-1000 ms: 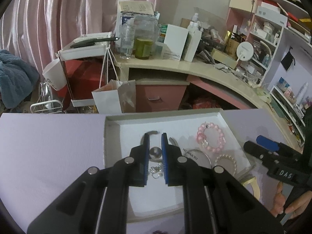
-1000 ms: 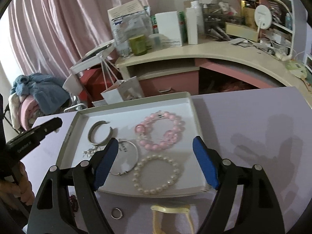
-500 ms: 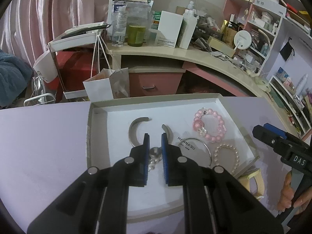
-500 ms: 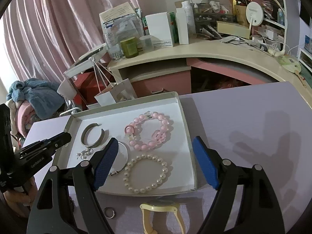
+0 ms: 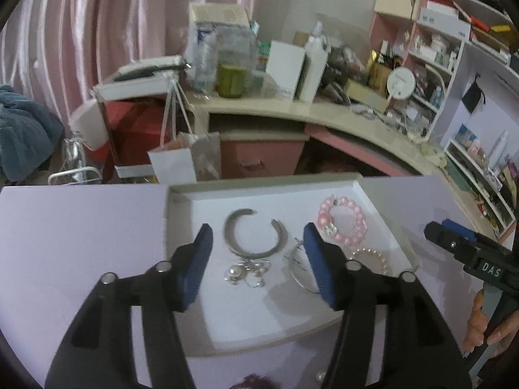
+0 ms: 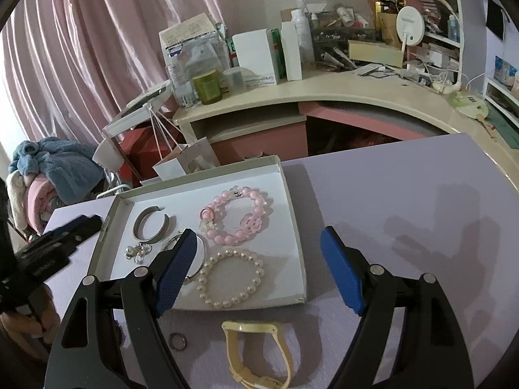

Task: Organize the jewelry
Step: 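Withdraw both grippers from the tray toward the remaining jewelry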

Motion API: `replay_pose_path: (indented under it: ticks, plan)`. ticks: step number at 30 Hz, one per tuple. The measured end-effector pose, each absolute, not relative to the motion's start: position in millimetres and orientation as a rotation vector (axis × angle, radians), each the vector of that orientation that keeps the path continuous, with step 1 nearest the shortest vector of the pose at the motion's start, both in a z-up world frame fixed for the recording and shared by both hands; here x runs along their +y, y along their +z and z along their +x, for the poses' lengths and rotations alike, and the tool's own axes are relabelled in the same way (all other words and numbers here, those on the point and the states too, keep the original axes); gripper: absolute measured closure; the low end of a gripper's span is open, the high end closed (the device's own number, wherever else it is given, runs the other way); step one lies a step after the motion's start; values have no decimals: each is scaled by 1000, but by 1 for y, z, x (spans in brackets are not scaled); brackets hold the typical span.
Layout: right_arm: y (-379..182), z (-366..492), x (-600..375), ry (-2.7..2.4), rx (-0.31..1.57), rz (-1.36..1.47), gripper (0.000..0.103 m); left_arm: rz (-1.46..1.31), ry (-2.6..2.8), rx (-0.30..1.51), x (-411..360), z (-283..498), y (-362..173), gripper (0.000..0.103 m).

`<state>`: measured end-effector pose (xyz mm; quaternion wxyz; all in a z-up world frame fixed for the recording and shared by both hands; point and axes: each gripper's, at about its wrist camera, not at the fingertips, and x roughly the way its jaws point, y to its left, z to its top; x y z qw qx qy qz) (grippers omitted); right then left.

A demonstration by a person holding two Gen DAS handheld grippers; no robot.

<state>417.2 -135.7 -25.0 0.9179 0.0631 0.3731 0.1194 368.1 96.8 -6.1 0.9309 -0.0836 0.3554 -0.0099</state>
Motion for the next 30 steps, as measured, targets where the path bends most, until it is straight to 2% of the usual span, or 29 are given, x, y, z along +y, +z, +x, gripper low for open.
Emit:
replay_pose_path:
  ticks: [5, 11, 22, 30]
  plan:
    - [-19, 403, -144, 234, 754, 141, 23, -174, 45, 673, 115, 336, 10, 26]
    - [-14, 381, -150, 236, 738, 142, 23, -164, 140, 622, 139, 287, 21, 15]
    - [-23, 345, -145, 267, 740, 106, 24, -183, 241, 635, 150, 217, 3, 11]
    - [-39, 328, -121, 362, 781, 50, 40, -207, 248, 680, 138, 200, -21, 11]
